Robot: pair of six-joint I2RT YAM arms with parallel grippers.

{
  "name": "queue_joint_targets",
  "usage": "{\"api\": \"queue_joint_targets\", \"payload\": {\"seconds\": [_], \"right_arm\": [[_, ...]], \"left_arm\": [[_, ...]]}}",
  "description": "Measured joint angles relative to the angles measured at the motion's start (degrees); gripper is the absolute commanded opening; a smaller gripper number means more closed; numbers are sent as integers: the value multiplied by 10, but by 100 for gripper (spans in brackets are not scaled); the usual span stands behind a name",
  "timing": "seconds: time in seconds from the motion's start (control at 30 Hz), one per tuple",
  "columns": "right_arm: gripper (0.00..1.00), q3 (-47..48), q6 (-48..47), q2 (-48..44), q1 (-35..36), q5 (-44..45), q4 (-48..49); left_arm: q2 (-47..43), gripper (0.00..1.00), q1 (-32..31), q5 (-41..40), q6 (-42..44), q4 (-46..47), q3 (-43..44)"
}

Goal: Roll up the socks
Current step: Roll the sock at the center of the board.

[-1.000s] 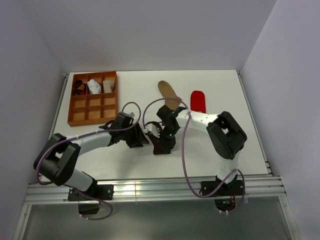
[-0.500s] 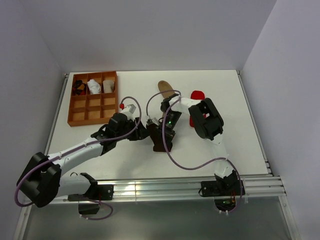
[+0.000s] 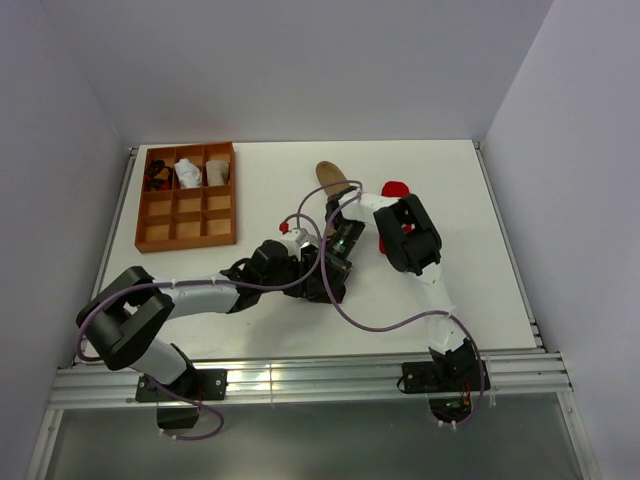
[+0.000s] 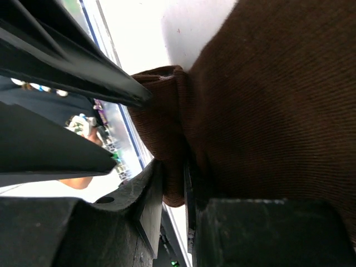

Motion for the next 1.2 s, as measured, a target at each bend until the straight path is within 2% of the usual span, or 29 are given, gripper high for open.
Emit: {"api": "queue_joint_targets", "payload": {"seconds": [0.23, 0.67, 0.77, 0.87, 0.97, 1.0, 1.07, 1.2], "right_arm": [[20, 2, 5, 10, -10, -12, -8], [20, 3, 25, 18, -26, -19, -13], [20, 3, 30, 18, -29, -19, -13], [20, 2, 36, 19, -30, -17, -12], [21, 0, 45, 19, -31, -14, -10], [22, -3, 49, 19, -32, -14, -8], [31, -11, 60, 16, -35, -14, 0], [46, -54, 91, -21, -37, -12, 44]], "left_arm": [[36, 49, -5, 21, 0, 41, 0], [68, 44, -6, 23, 2, 62, -1], [70, 39, -6, 23, 3, 63, -1], [78, 28, -6, 26, 3, 67, 0], [87, 24, -6, 31, 3, 59, 12], [89, 18, -6, 32, 3, 52, 17], [93, 10, -6, 34, 2, 37, 28], [97, 2, -6, 35, 1, 10, 45]]}}
